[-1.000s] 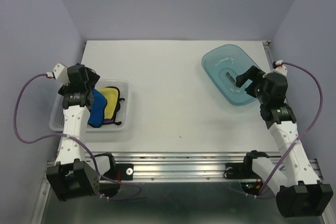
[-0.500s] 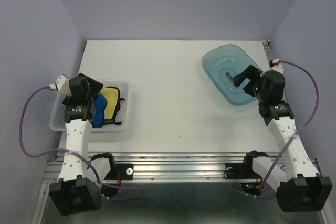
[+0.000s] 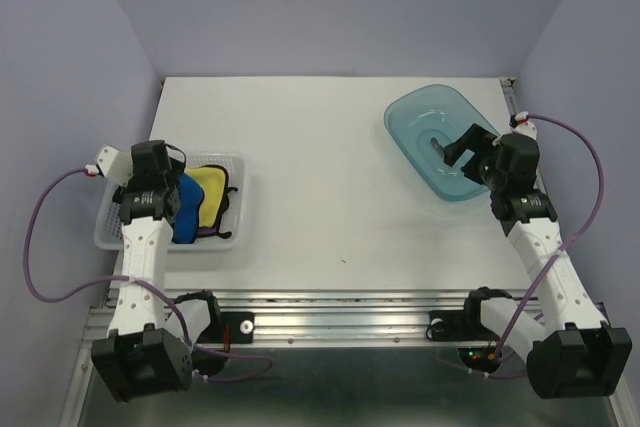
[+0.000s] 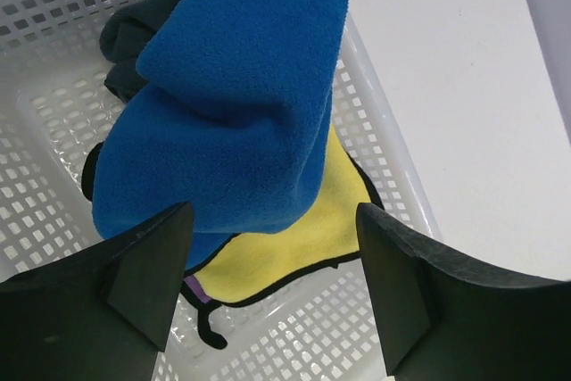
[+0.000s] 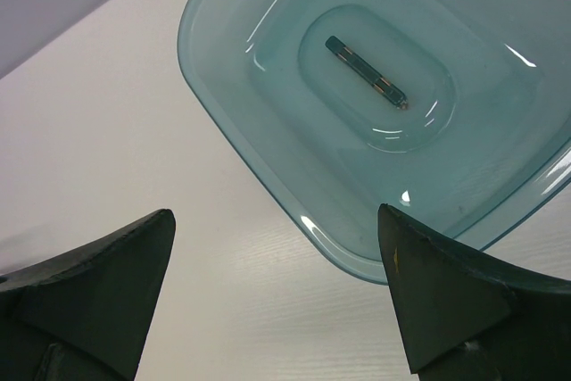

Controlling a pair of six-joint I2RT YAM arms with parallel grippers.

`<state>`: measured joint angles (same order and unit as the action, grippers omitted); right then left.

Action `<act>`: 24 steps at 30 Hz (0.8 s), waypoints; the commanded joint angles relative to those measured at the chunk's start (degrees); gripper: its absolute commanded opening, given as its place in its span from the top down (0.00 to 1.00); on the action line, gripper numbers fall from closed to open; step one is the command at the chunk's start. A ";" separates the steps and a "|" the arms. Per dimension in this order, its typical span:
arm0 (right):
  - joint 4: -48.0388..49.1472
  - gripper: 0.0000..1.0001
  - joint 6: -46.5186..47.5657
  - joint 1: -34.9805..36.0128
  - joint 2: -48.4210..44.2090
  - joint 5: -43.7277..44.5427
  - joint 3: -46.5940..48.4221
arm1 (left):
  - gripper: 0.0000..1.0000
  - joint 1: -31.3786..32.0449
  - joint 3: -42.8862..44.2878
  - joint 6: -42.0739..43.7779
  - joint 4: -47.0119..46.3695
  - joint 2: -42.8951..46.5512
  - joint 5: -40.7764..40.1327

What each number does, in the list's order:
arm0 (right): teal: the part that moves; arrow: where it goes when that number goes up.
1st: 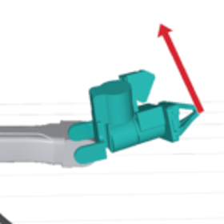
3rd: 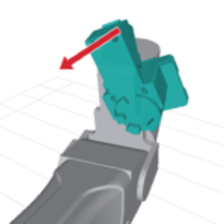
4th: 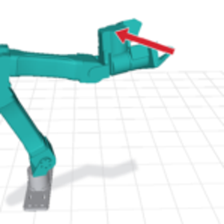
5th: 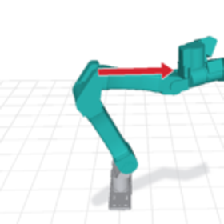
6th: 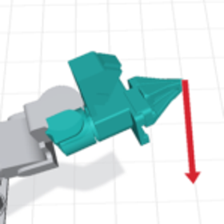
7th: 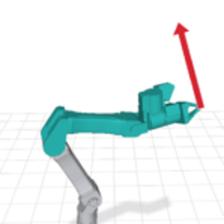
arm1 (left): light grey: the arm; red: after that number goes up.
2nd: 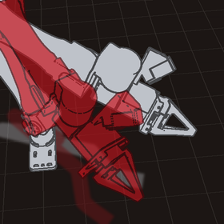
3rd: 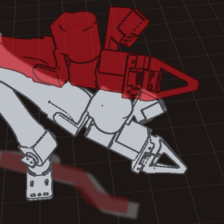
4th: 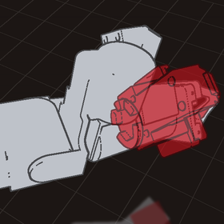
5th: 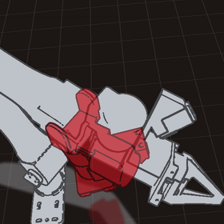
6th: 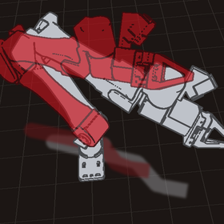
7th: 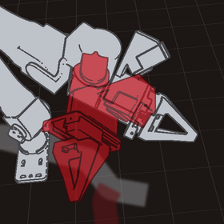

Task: Fold and stack the towels
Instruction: Grab crumpled towel

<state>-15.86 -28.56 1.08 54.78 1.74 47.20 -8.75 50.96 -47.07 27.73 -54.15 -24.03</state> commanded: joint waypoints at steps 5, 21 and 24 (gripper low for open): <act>0.66 0.00 0.08 -0.47 0.15 3.00 1.23 | 0.46 -0.04 3.97 -1.62 0.04 -7.28 -2.77; 0.39 0.00 0.52 -0.47 0.15 3.36 0.88 | 1.00 -0.04 6.08 -1.09 0.57 3.62 -4.35; 0.21 0.00 0.52 -0.47 0.59 3.27 1.23 | 0.86 -0.12 6.26 -1.10 1.36 1.08 -4.97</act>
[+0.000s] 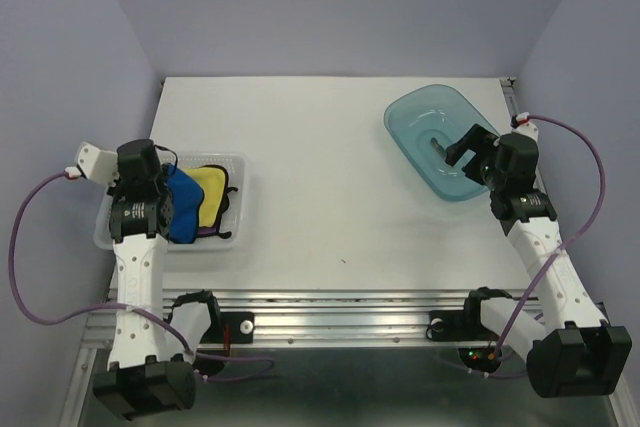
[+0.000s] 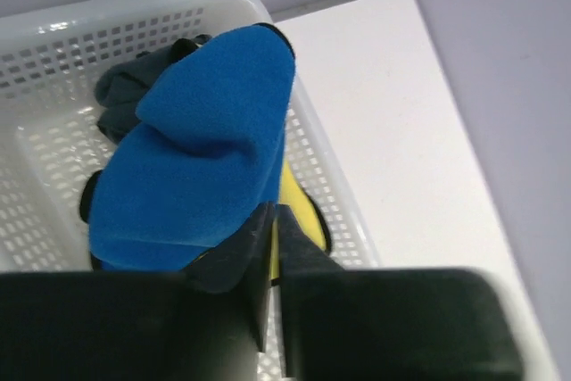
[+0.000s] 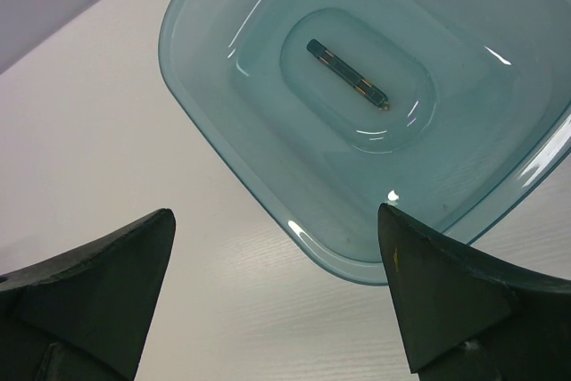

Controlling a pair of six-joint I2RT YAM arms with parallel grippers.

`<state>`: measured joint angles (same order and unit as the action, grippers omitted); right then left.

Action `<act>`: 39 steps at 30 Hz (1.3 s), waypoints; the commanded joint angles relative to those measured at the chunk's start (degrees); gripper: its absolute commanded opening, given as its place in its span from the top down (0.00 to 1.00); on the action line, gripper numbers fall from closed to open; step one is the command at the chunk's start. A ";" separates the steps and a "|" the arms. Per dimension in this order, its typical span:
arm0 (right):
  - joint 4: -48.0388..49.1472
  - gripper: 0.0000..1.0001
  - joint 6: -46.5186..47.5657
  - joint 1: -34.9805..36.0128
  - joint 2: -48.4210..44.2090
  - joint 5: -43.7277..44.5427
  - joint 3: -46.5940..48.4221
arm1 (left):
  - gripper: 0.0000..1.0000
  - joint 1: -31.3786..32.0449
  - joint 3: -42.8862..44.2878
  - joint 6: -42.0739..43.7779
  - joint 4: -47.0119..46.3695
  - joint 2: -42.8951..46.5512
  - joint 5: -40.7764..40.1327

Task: Fold and stack the towels
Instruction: Grab crumpled towel

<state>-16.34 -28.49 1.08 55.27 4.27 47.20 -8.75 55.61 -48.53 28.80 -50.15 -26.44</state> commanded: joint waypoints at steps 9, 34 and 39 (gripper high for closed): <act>0.61 0.00 0.80 -0.47 0.63 1.88 1.32 | 0.01 -0.12 2.48 2.57 -3.05 -10.65 -1.24; 0.17 0.00 0.80 -0.38 -0.33 2.85 1.32 | 1.00 -1.00 12.91 8.10 -9.80 2.34 14.19; 0.43 0.00 0.72 -0.47 -0.95 2.32 1.05 | 1.00 -1.00 21.45 9.42 -16.40 2.26 30.81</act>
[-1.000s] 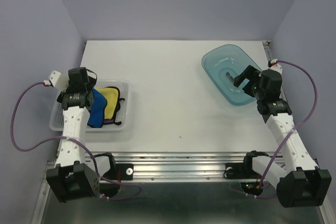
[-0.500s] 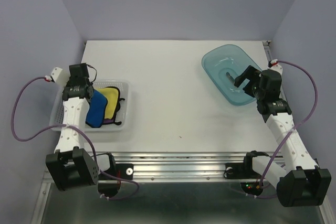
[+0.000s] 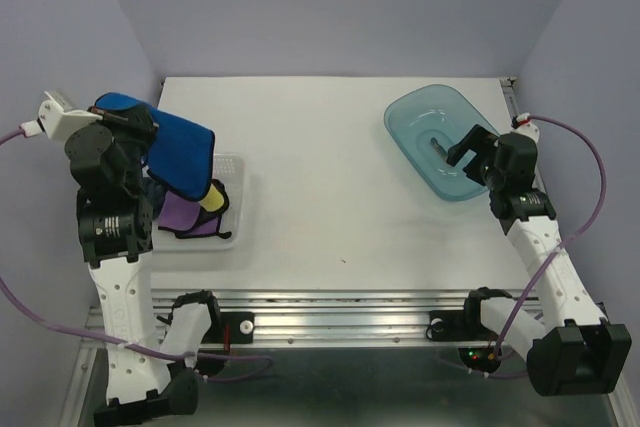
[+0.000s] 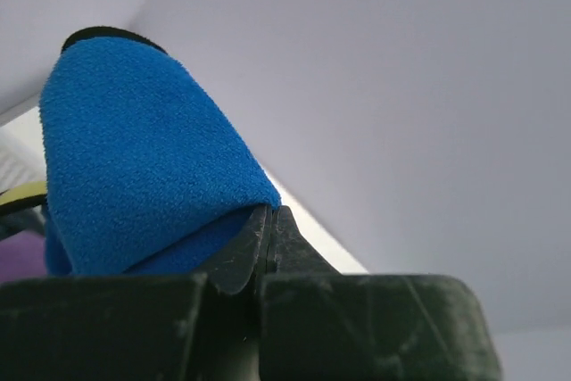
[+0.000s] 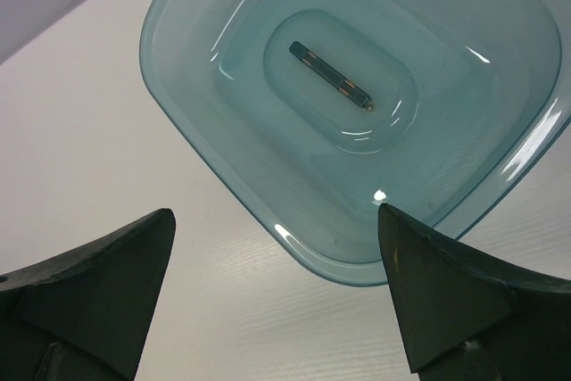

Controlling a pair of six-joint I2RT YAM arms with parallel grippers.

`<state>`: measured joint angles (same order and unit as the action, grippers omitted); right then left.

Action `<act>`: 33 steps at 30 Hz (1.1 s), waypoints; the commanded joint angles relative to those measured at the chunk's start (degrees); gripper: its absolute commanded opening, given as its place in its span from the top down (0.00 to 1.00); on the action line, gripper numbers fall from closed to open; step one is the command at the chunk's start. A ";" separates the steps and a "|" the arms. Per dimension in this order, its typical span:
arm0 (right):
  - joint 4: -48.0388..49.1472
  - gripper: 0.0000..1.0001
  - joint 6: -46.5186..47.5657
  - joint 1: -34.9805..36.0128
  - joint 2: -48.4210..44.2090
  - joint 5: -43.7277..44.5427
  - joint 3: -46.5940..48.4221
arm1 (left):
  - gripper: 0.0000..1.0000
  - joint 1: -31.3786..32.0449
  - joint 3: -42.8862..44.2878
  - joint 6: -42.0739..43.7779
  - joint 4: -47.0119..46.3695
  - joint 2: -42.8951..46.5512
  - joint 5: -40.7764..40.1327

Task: Fold and stack the towels
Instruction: Grab crumpled towel, then move the towel to the center of the board

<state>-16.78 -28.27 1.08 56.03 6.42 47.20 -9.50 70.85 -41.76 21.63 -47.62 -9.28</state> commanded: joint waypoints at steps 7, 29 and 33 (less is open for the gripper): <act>0.87 0.00 0.85 -0.38 -3.12 -1.41 0.88 | 1.00 -0.08 15.46 2.82 -11.79 -3.10 19.06; 0.16 0.00 0.94 -0.47 -4.53 -3.51 1.32 | 1.00 34.01 3.96 7.40 -17.67 -16.98 6.03; 1.13 0.00 1.02 -0.47 -4.44 -4.66 0.97 | 1.00 38.94 -7.37 5.29 -17.06 -15.67 2.86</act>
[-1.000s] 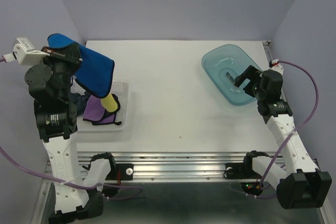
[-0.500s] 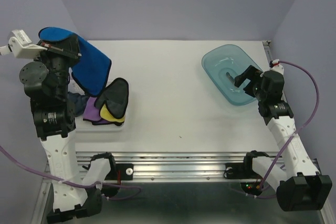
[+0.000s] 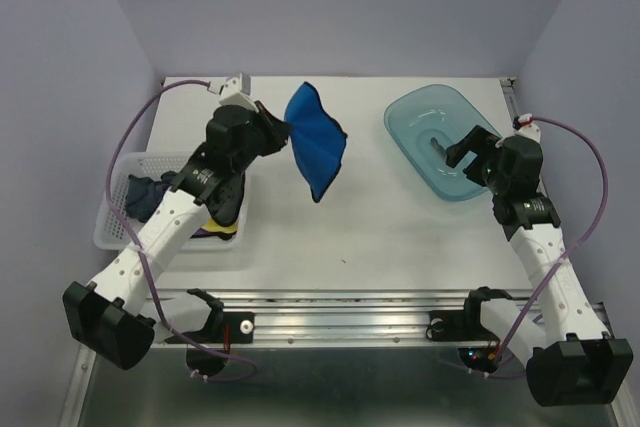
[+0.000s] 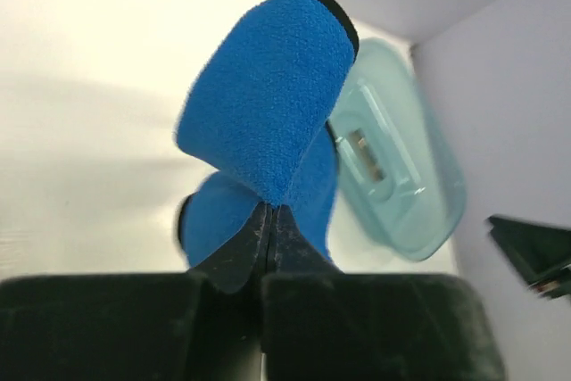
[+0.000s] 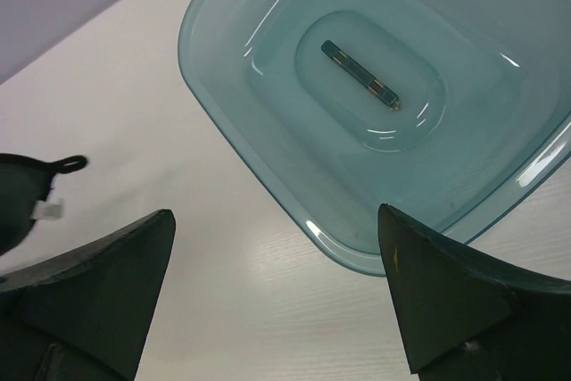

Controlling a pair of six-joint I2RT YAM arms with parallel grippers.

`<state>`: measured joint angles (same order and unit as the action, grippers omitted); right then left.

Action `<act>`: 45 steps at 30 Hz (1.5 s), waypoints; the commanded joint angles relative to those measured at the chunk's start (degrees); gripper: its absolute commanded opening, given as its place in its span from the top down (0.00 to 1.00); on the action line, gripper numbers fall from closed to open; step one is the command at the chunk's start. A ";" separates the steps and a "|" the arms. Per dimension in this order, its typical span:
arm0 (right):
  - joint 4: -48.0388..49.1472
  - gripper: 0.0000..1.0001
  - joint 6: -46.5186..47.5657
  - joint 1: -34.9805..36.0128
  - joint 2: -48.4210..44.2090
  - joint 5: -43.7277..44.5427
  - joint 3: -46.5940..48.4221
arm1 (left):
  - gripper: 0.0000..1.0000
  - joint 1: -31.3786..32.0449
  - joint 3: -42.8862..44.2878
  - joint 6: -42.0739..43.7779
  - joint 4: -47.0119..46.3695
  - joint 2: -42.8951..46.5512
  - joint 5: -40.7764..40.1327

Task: Fold and stack the towels
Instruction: Move the towel to the center of the board

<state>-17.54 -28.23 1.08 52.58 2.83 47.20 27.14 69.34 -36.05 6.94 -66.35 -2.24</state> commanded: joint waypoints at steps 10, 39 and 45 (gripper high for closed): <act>5.24 0.00 5.37 8.63 1.73 -5.85 1.22 | 0.01 5.21 -23.54 -3.23 3.17 2.97 -7.60; 1.98 0.20 -2.79 43.21 42.16 14.22 15.29 | 0.12 13.73 -35.50 -13.08 -6.50 -8.09 -6.02; 2.68 0.30 -4.38 43.30 43.66 13.08 14.76 | 0.25 14.79 -35.24 -13.34 -6.68 -9.59 -6.11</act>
<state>-16.27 -30.61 43.97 95.53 15.40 59.81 41.21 32.03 -48.90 1.17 -75.13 -7.55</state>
